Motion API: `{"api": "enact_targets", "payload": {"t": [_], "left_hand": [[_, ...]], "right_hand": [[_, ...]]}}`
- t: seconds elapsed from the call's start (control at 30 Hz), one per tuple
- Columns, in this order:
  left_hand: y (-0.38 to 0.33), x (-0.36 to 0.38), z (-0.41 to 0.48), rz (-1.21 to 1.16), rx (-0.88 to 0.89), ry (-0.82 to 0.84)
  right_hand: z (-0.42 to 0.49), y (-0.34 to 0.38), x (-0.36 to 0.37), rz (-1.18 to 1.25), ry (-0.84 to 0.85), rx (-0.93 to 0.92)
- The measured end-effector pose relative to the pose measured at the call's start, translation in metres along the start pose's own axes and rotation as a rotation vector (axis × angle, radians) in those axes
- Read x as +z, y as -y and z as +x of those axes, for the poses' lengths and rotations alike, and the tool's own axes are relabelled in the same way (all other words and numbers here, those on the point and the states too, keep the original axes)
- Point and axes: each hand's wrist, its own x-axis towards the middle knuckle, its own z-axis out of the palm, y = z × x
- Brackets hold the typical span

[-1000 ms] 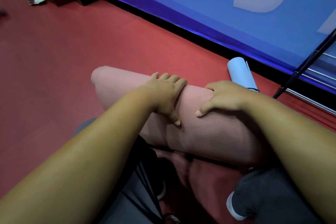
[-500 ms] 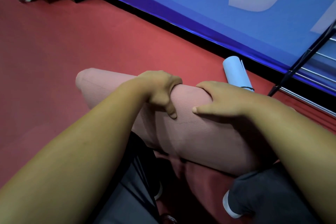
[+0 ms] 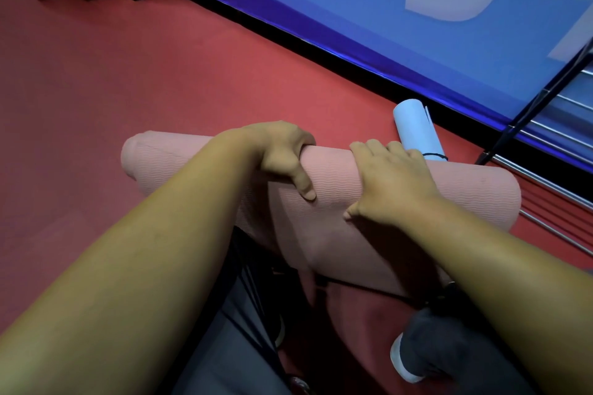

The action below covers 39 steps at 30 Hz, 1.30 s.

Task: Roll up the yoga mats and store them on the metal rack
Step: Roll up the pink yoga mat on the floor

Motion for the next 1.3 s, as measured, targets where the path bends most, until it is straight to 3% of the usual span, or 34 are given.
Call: {"api": "enact_targets", "payload": {"t": [0.2,0.37,0.5,0.67,0.8,1.07,1.3], "left_hand": [[0.002,0.0,-0.012,0.007,0.097,-0.073],[-0.013,0.024,-0.025,0.456,0.126,-0.134],[-0.018,0.033,-0.024,0.586,0.119,-0.185],[-0.017,0.027,-0.019,0.42,0.126,-0.225],[-0.011,0.021,-0.015,0.348,0.117,-0.166],[0.002,0.006,-0.01,0.136,0.039,-0.018],[0.011,0.0,-0.012,-0.075,-0.019,0.049]], "right_hand": [[0.011,-0.011,-0.014,0.22,0.142,0.022],[0.02,-0.031,-0.021,0.403,0.355,0.021],[0.023,-0.036,-0.024,0.479,0.401,-0.013],[0.023,-0.036,-0.029,0.456,0.443,-0.064],[0.02,-0.031,-0.03,0.411,0.428,-0.102],[0.01,-0.019,-0.018,0.375,0.252,-0.169],[-0.009,-0.006,-0.003,0.054,0.133,-0.128]]}}
